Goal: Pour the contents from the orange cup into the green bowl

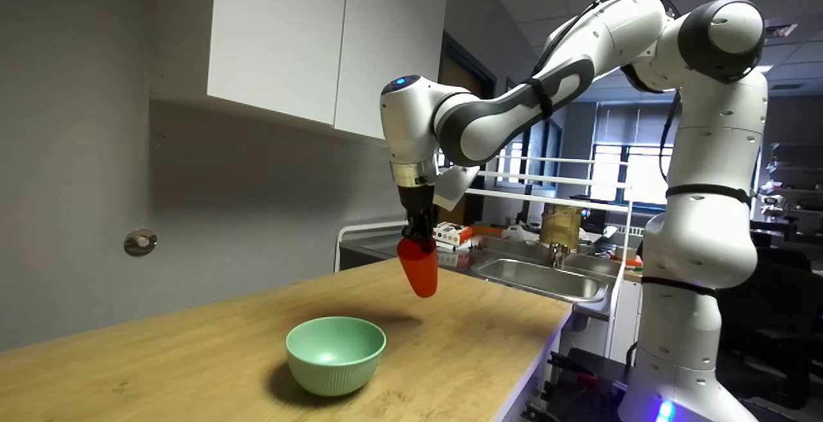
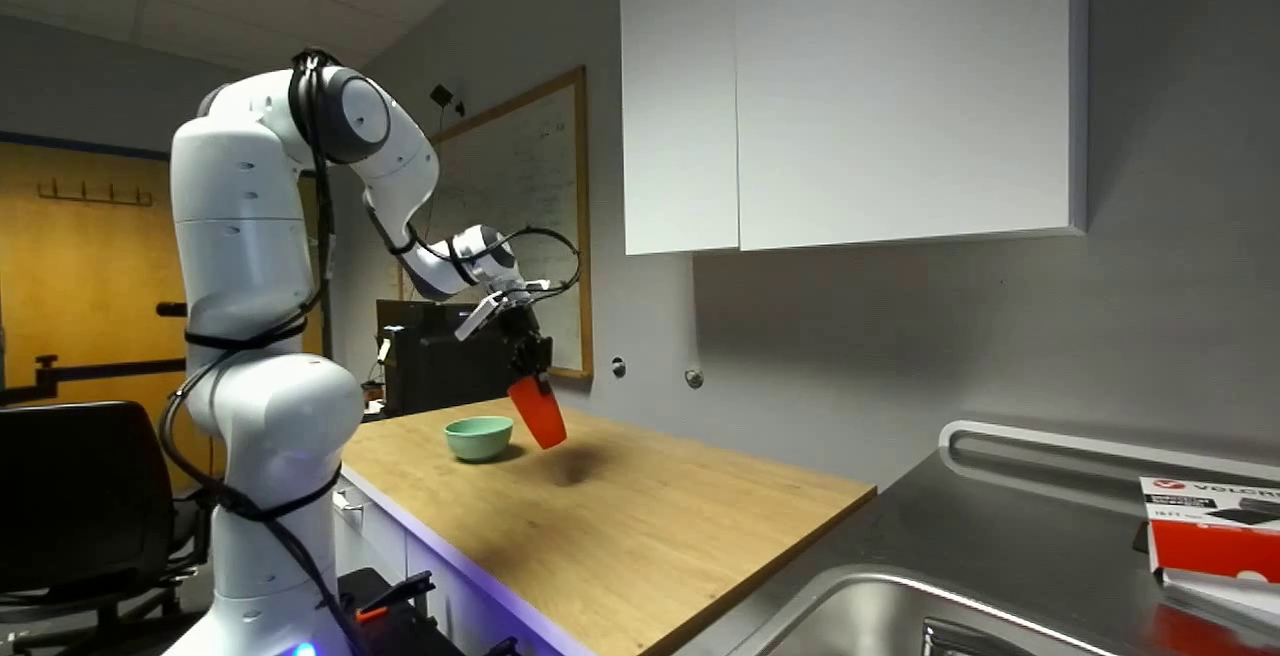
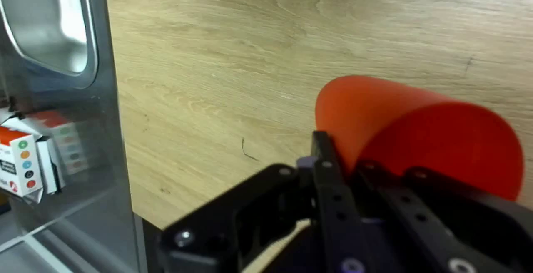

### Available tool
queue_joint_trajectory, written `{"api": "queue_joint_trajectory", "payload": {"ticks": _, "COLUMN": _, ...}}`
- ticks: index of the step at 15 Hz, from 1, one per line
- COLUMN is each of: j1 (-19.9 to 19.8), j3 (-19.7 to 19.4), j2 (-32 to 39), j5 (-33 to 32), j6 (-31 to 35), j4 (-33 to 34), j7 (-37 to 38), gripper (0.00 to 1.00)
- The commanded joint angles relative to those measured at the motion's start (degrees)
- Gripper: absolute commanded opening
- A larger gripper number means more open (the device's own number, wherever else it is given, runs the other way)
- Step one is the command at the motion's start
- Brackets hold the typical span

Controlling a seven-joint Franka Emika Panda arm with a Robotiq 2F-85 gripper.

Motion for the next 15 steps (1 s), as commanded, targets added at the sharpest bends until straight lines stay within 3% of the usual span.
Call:
{"api": "queue_joint_trajectory", "payload": {"ticks": 1, "j1": 4.5, "j3": 2.9, "j2": 6.5, "j5": -5.3, "j6": -8.4, "j4": 8.0, "j7": 3.2, "gripper": 0.02}}
{"api": "queue_joint_trajectory", "payload": {"ticks": 7, "j1": 14.4, "j3": 4.7, "j2": 17.4, "j5": -14.5, "j6": -20.7, "j4": 17.6, "j7": 6.2, "gripper": 0.02}}
{"api": "queue_joint_trajectory", "payload": {"ticks": 15, "j1": 27.9, "j3": 2.8, "j2": 33.1, "j5": -30.9, "j6": -35.2, "j4": 26.6, "j7": 11.7, "gripper": 0.02}}
